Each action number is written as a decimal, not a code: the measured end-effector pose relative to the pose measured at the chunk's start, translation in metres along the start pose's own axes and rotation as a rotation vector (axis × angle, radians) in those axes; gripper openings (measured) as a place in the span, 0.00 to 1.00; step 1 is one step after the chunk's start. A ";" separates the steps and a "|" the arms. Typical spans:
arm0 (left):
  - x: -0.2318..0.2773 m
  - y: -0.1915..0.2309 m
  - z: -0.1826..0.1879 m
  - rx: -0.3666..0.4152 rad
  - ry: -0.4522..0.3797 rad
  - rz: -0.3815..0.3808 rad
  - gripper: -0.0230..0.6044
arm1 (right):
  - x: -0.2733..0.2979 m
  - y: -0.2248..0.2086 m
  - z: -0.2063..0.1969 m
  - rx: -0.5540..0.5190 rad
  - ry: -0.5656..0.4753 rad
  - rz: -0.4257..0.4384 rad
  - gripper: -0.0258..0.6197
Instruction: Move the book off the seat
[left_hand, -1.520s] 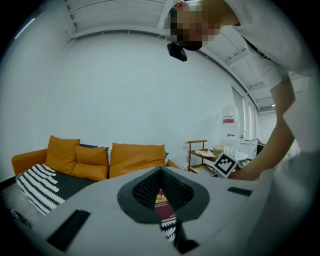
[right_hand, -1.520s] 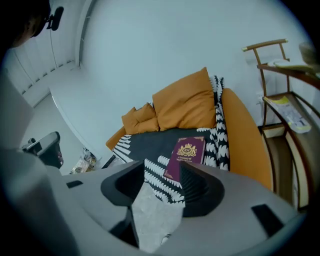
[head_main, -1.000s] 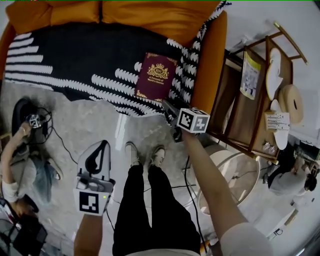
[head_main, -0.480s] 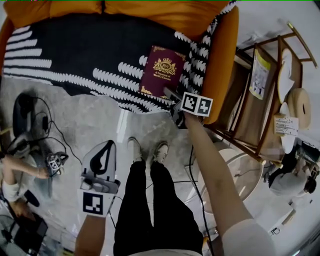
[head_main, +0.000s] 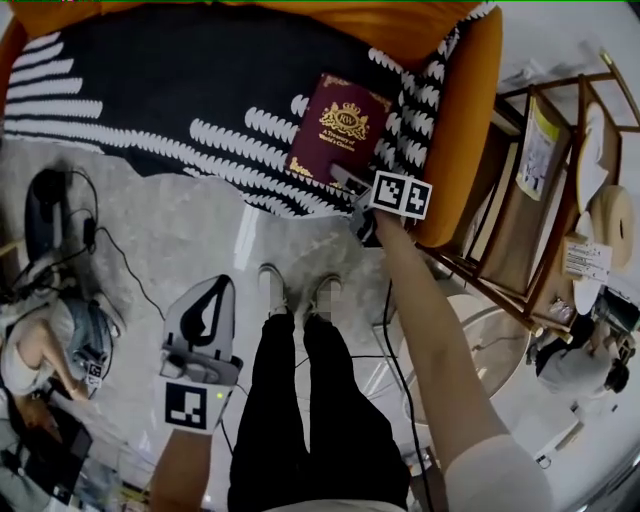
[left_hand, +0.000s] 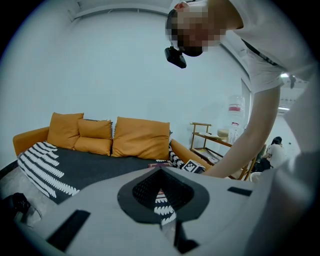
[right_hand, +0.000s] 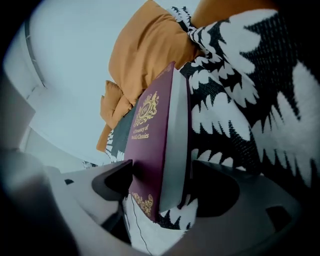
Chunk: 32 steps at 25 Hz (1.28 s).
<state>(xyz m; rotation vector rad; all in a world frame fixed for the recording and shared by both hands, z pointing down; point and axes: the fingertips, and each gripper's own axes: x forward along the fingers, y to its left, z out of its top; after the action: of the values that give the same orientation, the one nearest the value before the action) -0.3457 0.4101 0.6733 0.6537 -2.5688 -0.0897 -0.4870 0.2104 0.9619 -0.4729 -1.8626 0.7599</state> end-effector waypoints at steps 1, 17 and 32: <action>-0.002 0.002 -0.003 -0.002 0.005 0.003 0.06 | 0.000 0.001 0.001 0.018 -0.009 0.017 0.62; -0.005 0.006 -0.005 -0.037 -0.008 0.027 0.06 | -0.031 0.060 0.025 0.040 -0.181 0.146 0.60; -0.019 0.024 -0.014 -0.059 0.008 0.061 0.06 | 0.021 0.075 0.036 0.087 -0.199 0.108 0.44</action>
<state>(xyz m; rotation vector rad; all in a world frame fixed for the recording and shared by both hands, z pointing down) -0.3350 0.4409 0.6815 0.5528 -2.5660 -0.1415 -0.5295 0.2672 0.9140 -0.4587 -1.9899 0.9864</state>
